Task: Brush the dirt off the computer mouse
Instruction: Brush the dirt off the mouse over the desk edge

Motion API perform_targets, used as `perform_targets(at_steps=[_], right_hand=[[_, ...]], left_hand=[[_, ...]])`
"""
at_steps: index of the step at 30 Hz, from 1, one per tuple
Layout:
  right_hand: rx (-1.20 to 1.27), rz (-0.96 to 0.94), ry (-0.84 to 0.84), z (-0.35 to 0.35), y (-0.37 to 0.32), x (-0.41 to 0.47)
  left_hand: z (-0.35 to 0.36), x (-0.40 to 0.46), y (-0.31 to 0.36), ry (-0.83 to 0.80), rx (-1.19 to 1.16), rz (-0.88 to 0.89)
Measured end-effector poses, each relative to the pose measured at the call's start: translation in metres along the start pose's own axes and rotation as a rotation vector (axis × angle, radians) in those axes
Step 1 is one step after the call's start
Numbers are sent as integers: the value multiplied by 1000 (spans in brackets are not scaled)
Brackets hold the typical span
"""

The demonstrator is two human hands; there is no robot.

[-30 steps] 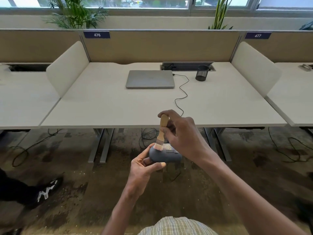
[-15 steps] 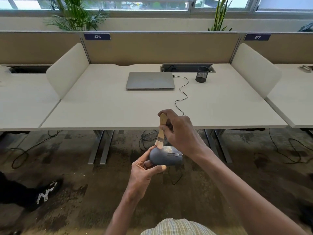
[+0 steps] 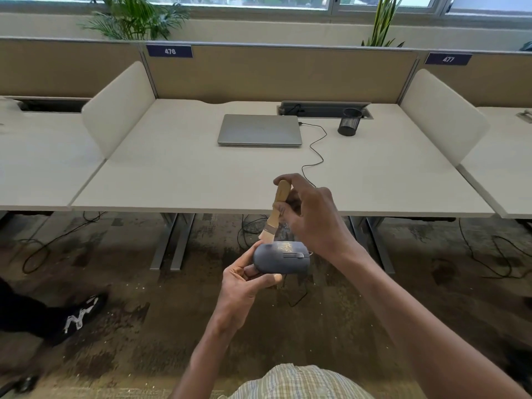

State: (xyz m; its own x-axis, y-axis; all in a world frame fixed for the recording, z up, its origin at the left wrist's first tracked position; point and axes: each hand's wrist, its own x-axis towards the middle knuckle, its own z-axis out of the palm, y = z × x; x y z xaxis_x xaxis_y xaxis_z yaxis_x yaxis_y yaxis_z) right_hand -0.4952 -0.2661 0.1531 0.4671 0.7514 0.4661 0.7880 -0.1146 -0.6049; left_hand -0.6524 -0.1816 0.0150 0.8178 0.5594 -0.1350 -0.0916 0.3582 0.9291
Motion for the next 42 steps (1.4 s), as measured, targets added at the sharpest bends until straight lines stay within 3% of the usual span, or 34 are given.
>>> perform_targets(at_steps=[6, 19, 42], right_hand=[[-38, 83, -46, -2, 8, -1], [85, 92, 33, -14, 4, -7], [44, 117, -57, -13, 5, -4]], left_hand=[[0, -3, -1, 4, -20, 3], [0, -2, 2, 5, -50, 1], [-3, -5, -2, 5, -73, -17]])
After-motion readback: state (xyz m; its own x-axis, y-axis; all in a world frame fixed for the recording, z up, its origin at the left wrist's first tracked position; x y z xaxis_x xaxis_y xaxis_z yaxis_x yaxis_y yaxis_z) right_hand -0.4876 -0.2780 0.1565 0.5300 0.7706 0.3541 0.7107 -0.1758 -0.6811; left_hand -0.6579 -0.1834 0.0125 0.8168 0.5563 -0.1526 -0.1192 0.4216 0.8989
